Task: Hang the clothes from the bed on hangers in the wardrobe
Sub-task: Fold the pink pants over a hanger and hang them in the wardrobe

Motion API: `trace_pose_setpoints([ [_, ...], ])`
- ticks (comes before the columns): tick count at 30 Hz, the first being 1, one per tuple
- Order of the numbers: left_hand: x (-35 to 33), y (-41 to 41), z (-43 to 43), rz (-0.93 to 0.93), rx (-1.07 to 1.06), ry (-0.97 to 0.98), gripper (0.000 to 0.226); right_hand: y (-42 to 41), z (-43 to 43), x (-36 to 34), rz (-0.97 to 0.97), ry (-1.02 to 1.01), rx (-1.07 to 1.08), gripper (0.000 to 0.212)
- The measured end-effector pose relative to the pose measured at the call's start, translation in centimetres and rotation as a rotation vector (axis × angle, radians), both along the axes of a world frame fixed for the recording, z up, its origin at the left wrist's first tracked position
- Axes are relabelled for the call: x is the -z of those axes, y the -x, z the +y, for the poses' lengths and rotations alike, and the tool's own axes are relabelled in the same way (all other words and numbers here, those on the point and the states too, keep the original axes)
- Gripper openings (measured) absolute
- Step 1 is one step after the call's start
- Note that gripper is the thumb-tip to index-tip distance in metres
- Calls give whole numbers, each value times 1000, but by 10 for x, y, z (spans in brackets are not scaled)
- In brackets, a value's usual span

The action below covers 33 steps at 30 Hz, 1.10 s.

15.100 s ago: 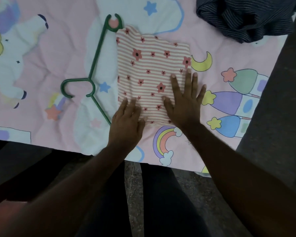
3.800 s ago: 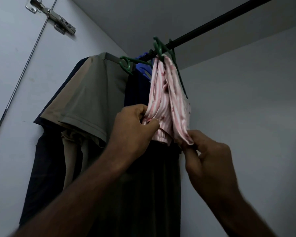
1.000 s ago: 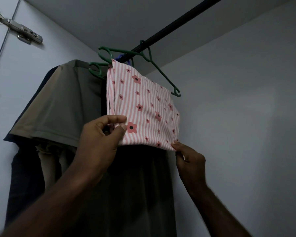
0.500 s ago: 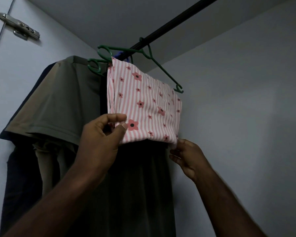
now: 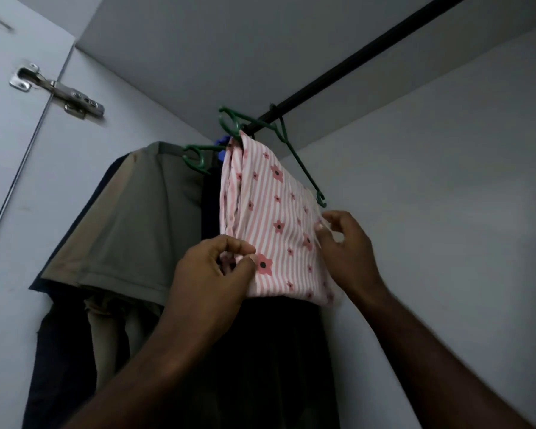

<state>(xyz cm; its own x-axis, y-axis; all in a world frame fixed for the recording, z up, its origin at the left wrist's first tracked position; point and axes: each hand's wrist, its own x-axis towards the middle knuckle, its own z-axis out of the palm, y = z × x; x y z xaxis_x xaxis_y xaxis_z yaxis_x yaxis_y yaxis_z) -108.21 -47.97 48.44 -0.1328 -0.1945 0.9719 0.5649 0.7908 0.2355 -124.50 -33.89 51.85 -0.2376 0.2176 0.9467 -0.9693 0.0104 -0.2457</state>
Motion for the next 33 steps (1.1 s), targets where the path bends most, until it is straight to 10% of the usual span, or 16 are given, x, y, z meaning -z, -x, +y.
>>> trace_pose_setpoints([
  [4,-30,-10,10,119,-290,120,16,-27,-2,-62,135,-153,5,36],
  [13,-155,-16,32,117,-180,-65,52,-66,-1,-134,246,-380,24,30],
  [33,-180,-26,20,33,-169,-13,22,-68,-28,-140,249,-411,-30,40],
])
